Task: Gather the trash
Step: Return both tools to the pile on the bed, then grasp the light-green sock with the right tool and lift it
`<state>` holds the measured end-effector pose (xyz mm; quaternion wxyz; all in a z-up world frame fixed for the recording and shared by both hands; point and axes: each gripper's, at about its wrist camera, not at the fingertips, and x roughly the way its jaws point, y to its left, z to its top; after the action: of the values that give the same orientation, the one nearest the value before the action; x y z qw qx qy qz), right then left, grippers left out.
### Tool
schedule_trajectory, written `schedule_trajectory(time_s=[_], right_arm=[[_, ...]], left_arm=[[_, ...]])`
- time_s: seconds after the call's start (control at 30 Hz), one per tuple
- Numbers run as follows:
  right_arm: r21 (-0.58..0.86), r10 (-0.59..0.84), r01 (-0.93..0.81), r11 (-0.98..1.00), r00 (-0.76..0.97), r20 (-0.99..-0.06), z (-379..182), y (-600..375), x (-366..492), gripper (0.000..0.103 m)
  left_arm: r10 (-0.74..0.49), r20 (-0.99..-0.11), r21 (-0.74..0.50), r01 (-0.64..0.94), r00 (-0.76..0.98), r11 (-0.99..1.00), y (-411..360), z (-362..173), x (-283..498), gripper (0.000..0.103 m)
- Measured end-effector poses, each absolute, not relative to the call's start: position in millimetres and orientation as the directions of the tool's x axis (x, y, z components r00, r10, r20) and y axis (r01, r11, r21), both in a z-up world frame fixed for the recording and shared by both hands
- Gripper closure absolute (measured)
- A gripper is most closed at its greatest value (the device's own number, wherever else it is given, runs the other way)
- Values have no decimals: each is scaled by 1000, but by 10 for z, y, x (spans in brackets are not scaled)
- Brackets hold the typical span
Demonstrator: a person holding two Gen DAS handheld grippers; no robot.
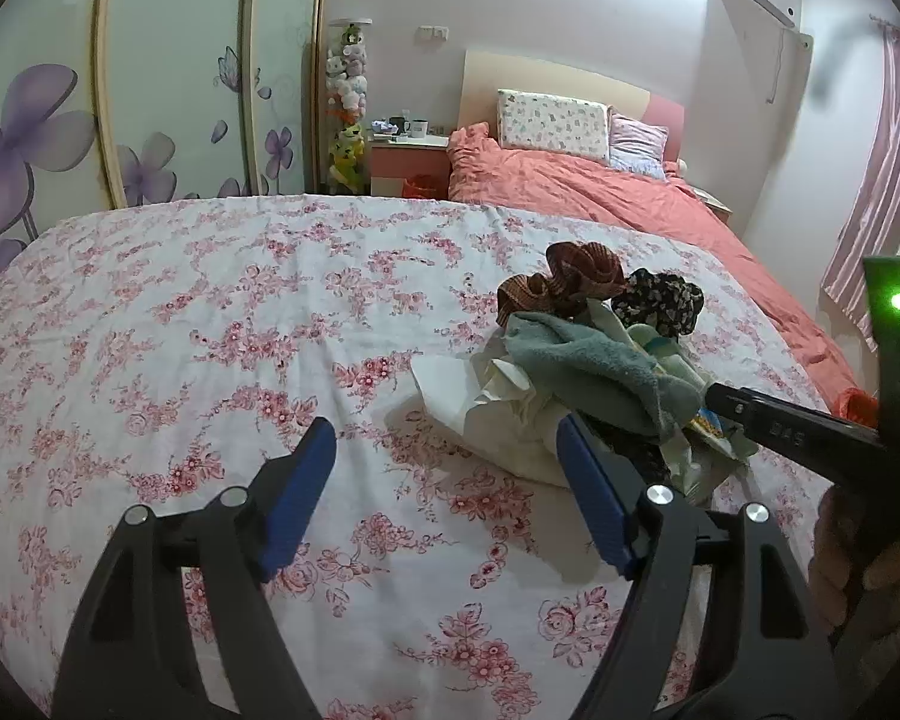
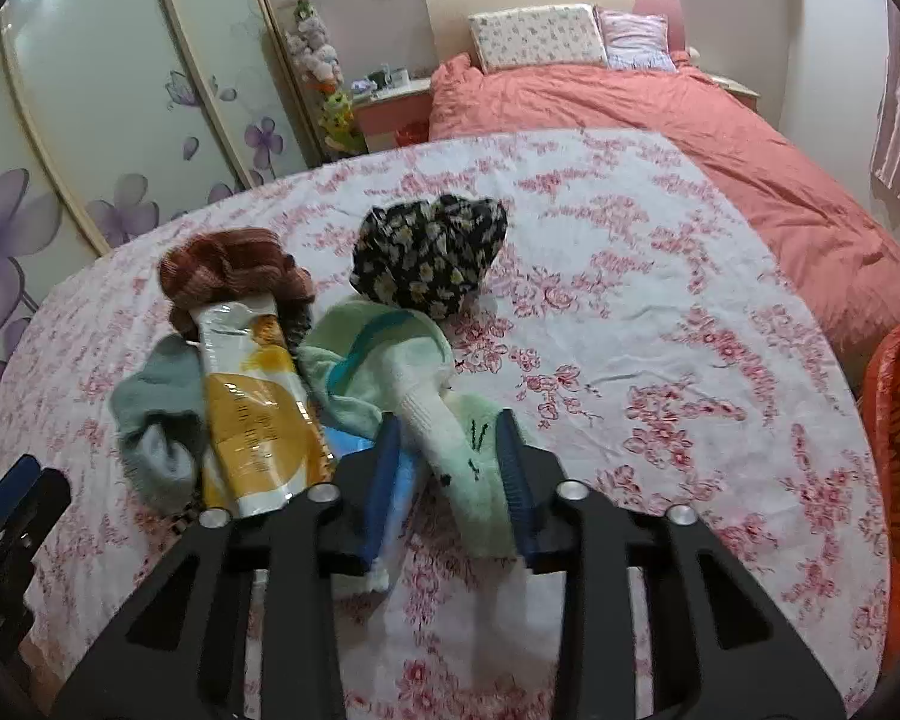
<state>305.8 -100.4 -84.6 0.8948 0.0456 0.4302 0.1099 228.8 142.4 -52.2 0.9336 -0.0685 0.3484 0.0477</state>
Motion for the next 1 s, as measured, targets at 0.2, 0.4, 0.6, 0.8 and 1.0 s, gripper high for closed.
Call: schedule_trajectory(time_s=[0.2, 0.4, 0.6, 0.8, 1.0], right_arm=[[163, 227, -160, 974, 619, -752, -854, -1007, 3009, 97], [166, 184, -91, 982, 649, -738, -829, -1255, 2929, 97], [72, -1, 77, 994, 693, -721, -750, -1634, 2855, 97], [41, -72, 159, 986, 646, -760, -933, -1905, 2901, 97], [29, -70, 144, 989, 639, -766, -973, -1906, 2905, 94]], left_arm=[[25, -662, -106, -127, 749, 986, 1379, -541, 2311, 28], [-12, -657, -122, -90, 754, 988, 1223, -490, 2359, 27], [-56, -649, -143, -49, 758, 988, 1005, -406, 2473, 26], [-51, -660, -129, -46, 749, 991, 824, -418, 2621, 27], [-35, -676, -116, -60, 736, 991, 789, -482, 2697, 27]])
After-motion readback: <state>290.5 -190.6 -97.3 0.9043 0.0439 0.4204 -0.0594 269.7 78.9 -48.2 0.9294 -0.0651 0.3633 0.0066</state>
